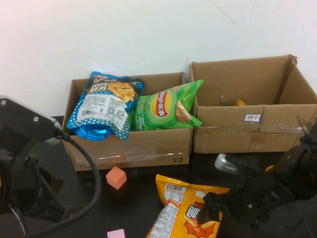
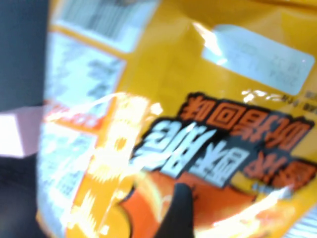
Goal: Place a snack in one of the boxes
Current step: Pick up the potato chip
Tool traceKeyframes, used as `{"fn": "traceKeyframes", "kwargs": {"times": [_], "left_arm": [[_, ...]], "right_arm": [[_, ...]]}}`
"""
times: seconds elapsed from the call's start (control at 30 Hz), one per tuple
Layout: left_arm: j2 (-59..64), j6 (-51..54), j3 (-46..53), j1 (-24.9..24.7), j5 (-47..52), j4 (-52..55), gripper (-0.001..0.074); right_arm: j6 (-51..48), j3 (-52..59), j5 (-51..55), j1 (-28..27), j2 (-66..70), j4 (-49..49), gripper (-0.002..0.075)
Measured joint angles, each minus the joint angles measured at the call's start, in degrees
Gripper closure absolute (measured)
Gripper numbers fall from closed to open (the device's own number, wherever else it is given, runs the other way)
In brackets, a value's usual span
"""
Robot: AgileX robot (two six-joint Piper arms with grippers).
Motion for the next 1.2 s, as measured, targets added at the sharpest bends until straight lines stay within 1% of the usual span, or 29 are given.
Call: {"fn": "traceKeyframes", "kwargs": {"times": [0.23, 0.33, 0.37, 0.43, 0.6, 0.67, 0.7, 0.8, 0.93, 1.2], "left_arm": [[0.0, 0.0, 0.0, 0.0, -0.1, -0.2, 0.0736], [0.0, 0.0, 0.0, 0.0, -0.1, -0.2, 0.0736], [0.0, 0.0, 0.0, 0.0, -0.1, -0.2, 0.0736], [0.0, 0.0, 0.0, 0.0, -0.1, -0.2, 0.0736], [0.0, 0.0, 0.0, 0.0, -0.1, -0.2, 0.0736], [0.0, 0.0, 0.0, 0.0, -0.1, -0.2, 0.0736], [0.0, 0.0, 0.0, 0.0, -0.1, -0.2, 0.0736], [0.0, 0.0, 0.0, 0.0, -0.1, -0.2, 0.0736], [0.0, 0.0, 0.0, 0.0, -0.1, -0.2, 0.0736], [0.0, -0.1, 0.0, 0.0, -0.1, -0.3, 0.0736]], "right_arm": [[-7.7, -2.3, -0.3, 0.0, 7.2, 10.8, 0.0089], [-9.9, -3.7, -0.3, 0.0, 8.2, 13.8, 0.0144], [-10.5, -4.0, -0.3, 0.0, 8.2, 14.5, 0.0182], [-11.4, -4.7, -0.3, 0.0, 8.3, 15.2, 0.0282], [-13.8, -5.4, 0.0, 0.0, 8.3, 17.1, 0.058], [-14.7, -5.4, 0.0, 0.0, 8.3, 17.8, 0.0658], [-15.3, -5.4, 0.0, 0.0, 8.3, 17.9, 0.068], [-16.9, -5.4, 0.0, 0.0, 8.3, 18.3, 0.0711], [-19.0, -5.4, -0.2, 0.0, 7.4, 18.4, 0.0719], [-22.9, -5.4, -4.4, 0.0, -2.9, 18.4, 0.0723]]}}
